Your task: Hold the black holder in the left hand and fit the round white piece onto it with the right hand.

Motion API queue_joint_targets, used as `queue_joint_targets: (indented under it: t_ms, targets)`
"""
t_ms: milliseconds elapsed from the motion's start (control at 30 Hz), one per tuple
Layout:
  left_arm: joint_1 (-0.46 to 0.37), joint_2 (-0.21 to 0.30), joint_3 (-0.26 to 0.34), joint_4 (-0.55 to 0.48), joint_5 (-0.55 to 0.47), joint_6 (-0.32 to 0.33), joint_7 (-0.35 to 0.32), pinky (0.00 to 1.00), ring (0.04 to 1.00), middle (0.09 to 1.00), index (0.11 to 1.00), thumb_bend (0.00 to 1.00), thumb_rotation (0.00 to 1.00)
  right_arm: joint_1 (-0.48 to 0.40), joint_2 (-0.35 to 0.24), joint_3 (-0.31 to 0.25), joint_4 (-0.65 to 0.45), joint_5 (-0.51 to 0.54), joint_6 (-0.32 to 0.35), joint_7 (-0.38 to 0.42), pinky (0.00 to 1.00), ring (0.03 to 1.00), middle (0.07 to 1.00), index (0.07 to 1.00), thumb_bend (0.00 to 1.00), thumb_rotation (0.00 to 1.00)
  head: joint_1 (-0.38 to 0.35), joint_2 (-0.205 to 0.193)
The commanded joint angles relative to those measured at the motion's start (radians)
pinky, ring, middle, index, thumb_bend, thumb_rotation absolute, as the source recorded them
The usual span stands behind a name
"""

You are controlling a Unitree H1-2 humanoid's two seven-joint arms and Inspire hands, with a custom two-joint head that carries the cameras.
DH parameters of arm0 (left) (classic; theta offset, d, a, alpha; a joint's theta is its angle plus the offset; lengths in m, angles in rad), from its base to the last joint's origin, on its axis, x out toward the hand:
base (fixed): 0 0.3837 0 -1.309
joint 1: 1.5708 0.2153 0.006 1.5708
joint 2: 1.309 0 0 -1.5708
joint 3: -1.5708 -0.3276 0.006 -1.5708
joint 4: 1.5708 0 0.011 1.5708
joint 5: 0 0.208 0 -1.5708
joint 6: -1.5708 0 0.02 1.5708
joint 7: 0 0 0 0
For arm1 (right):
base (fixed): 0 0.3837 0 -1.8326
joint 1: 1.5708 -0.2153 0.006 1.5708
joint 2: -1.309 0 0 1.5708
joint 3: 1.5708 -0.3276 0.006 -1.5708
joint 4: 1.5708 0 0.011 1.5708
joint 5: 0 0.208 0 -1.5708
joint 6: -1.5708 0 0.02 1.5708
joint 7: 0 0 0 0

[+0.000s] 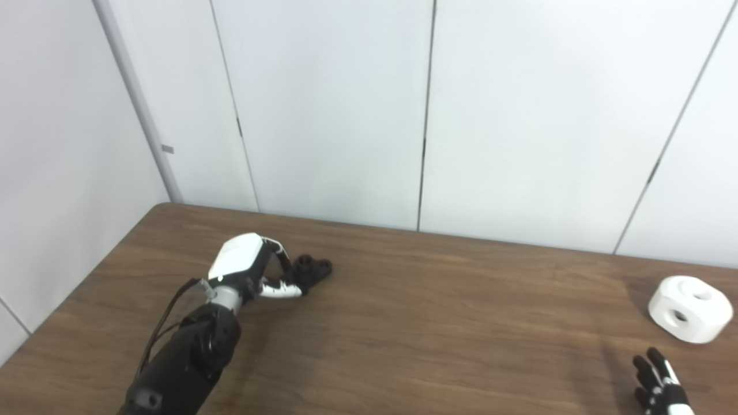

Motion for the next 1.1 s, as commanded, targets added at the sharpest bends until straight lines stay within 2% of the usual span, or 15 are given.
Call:
queue_joint_targets:
  t_ms: [0, 300, 533, 767, 1067]
  targets:
    - [-0.007, 0.006, -0.005, -0.055, 0.027, -0.004, -0.006, 1.00, 0.901, 0.805, 0.487, 0.52, 0.05, -0.015, 0.008, 0.008, -0.017, -0.009, -0.007, -0.001, 1.00, 1.000, 0.960, 1.000, 0.50, 1.00, -0.002, 0.002]
    - [0.042, -0.045, -0.064, -0.196, 0.099, -0.032, -0.044, 1.00, 0.903, 0.793, 0.487, 0.52, 0.05, -0.017, 0.013, 0.016, -0.022, -0.023, -0.011, -0.001, 1.00, 1.000, 0.961, 1.000, 0.53, 1.00, -0.040, 0.023]
    - [0.081, -0.098, -0.122, -0.272, 0.156, -0.052, -0.070, 0.98, 0.884, 0.783, 0.486, 0.52, 0.05, -0.014, 0.014, 0.019, -0.052, -0.051, 0.015, -0.015, 1.00, 1.000, 0.954, 1.000, 0.55, 1.00, -0.078, 0.044]
    - [0.118, -0.146, -0.148, -0.332, 0.175, -0.048, -0.113, 1.00, 0.896, 0.790, 0.486, 0.52, 0.05, -0.010, 0.022, 0.023, -0.079, -0.065, 0.038, -0.025, 1.00, 1.000, 0.947, 1.000, 0.56, 1.00, -0.113, 0.071]
    - [0.172, -0.180, -0.184, -0.418, 0.203, -0.060, -0.169, 0.98, 0.895, 0.782, 0.486, 0.52, 0.05, -0.013, 0.034, 0.038, -0.120, -0.093, 0.076, -0.039, 1.00, 0.999, 0.940, 1.000, 0.58, 1.00, -0.167, 0.111]
